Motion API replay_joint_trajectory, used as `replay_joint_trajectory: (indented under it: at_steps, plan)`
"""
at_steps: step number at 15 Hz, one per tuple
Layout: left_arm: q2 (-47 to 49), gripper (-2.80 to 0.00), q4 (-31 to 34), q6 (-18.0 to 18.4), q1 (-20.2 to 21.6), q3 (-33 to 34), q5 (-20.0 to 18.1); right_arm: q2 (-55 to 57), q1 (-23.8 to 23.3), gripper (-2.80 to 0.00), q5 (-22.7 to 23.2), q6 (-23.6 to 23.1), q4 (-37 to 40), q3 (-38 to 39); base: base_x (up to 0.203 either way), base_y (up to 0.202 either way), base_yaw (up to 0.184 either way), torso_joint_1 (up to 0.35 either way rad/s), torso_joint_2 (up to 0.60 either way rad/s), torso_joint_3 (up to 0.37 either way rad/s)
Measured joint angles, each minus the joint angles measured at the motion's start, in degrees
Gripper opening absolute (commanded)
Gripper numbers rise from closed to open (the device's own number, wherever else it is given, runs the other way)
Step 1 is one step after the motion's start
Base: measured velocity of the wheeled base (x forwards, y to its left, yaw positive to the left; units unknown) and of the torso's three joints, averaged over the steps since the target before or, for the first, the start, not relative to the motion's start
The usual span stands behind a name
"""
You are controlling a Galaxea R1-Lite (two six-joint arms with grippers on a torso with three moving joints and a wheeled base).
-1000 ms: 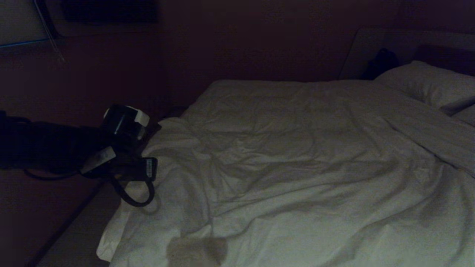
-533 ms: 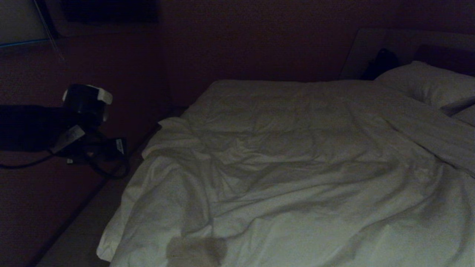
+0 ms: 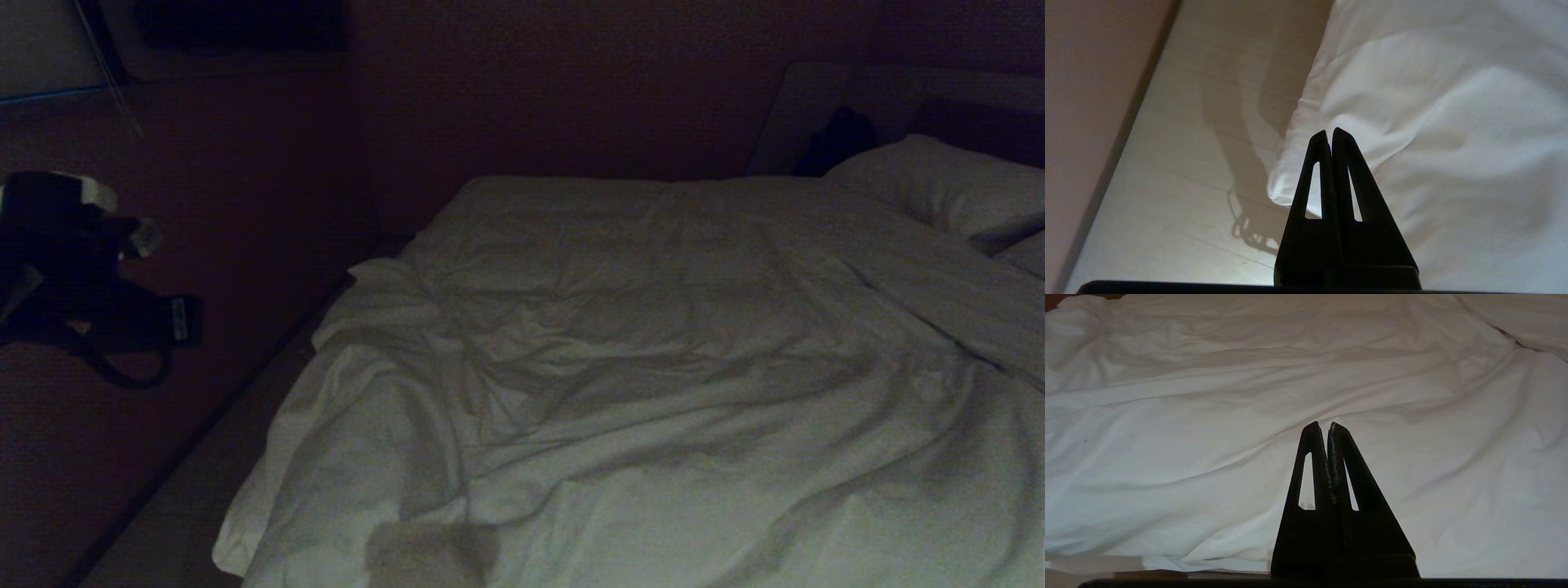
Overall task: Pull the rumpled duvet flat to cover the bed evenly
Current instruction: Flatten the corners of the folded blanket
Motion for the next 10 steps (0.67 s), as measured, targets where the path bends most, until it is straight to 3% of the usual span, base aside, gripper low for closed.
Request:
replay_joint_trajectory:
  at_steps: [3,5,7,10]
  plan:
    - [-0.7,-2.80,0.0,10.0,6.4,2.0,-9.8,0.0,0.0,-2.80,0.0,0.0,0.0,0.0,0.000,0.000,0.000,0.000,0.00,0.000]
    - [-1.3,-2.80,-0.1,14.6,9.1,3.3,-14.6,0.0,0.0,-2.80,0.0,0.0,0.0,0.0,0.000,0.000,0.000,0.000,0.00,0.000]
    - [-1.9,-2.80,-0.2,17.8,11.0,4.5,-17.6,0.0,0.0,-2.80,0.0,0.0,0.0,0.0,0.000,0.000,0.000,0.000,0.00,0.000]
    - [-2.3,-2.80,-0.1,27.3,14.6,7.2,-22.5,0.0,0.0,-2.80,0.0,0.0,0.0,0.0,0.000,0.000,0.000,0.000,0.00,0.000]
